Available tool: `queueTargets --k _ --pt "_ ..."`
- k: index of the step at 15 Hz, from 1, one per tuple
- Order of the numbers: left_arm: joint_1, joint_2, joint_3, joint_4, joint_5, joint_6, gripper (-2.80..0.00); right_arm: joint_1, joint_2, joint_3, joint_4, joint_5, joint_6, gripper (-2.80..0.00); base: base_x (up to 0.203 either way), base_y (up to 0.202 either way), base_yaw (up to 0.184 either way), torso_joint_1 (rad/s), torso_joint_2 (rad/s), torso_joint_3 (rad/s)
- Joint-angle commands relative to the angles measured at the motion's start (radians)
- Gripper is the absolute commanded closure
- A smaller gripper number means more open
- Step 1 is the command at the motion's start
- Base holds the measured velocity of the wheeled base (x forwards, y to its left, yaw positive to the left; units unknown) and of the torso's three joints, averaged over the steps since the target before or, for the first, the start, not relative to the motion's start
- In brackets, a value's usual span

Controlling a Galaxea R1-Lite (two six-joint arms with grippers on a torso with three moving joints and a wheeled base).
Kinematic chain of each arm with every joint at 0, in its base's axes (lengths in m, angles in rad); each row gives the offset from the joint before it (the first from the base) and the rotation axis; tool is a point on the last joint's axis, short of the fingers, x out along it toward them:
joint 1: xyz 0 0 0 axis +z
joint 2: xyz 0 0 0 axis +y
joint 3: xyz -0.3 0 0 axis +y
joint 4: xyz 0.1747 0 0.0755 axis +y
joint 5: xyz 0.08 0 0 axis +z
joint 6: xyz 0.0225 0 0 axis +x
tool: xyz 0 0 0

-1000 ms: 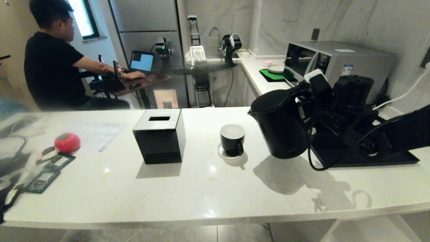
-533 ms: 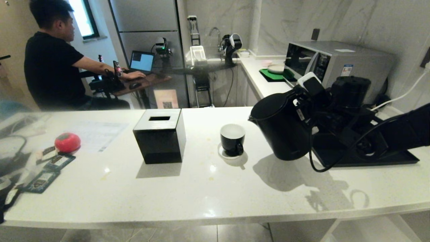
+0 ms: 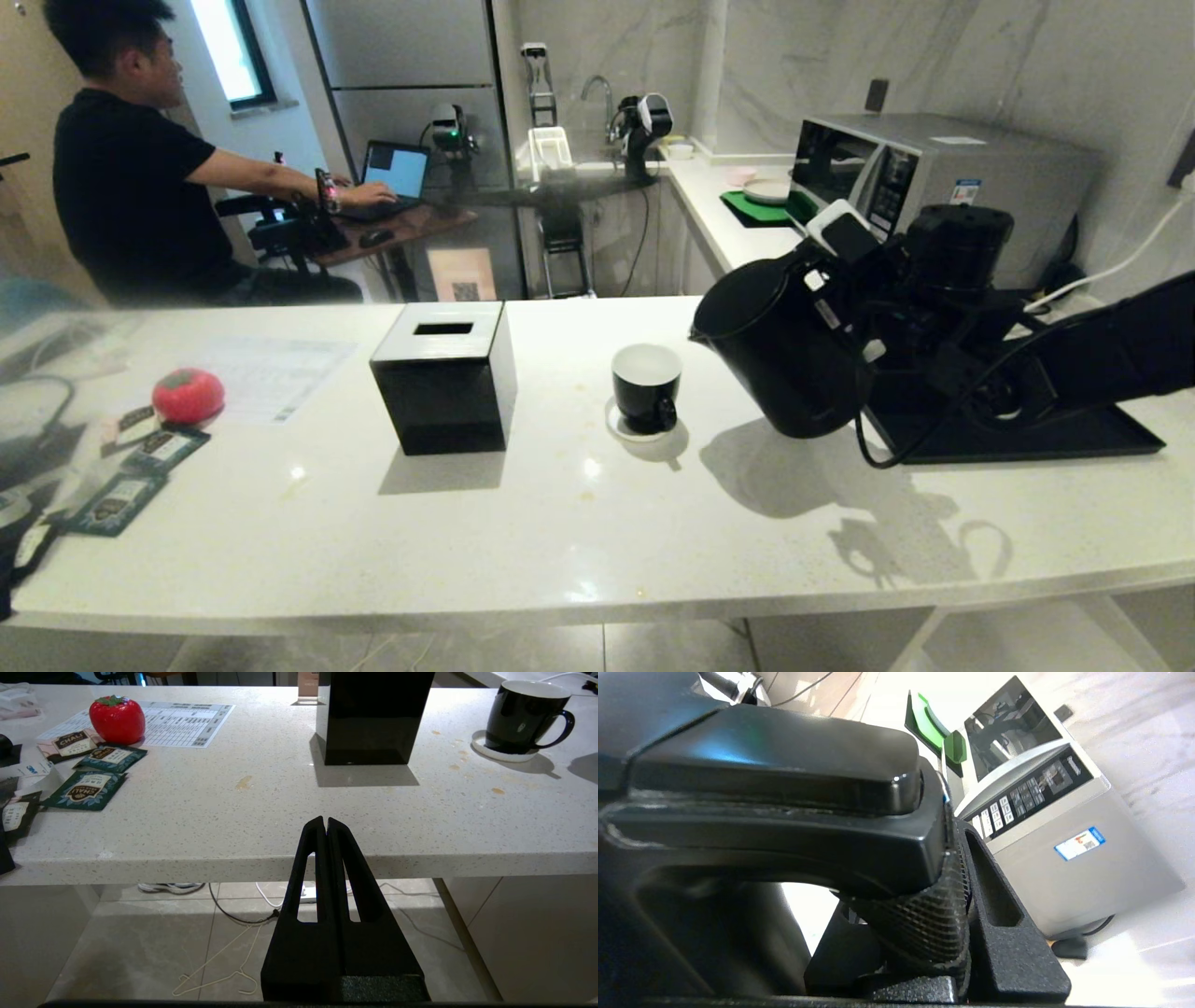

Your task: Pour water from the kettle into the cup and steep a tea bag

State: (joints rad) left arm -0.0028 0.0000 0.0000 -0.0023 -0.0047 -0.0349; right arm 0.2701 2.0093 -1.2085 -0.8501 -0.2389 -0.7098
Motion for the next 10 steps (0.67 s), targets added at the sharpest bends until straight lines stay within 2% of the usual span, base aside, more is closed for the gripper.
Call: queueTargets --k 1,5,10 --pt "0.0 0.0 0.0 -0.001 0.0 0.0 0.0 0.007 0.011 -0.021 -0.004 -0.002 -0.018 0.0 0.0 0.0 0.0 0.0 0.0 0.0" --pt "0.001 0.0 0.0 -0.001 0.0 0.0 0.0 0.031 0.032 -0.087 0.04 -0.003 -0.043 0.0 0.0 0.0 0.0 0.0 0.0 0.0" --pt "0.001 0.0 0.0 -0.001 0.0 0.0 0.0 0.046 0.04 -0.106 0.05 -0.003 -0.088 0.0 0.0 0.0 0.0 0.0 0.0 0.0"
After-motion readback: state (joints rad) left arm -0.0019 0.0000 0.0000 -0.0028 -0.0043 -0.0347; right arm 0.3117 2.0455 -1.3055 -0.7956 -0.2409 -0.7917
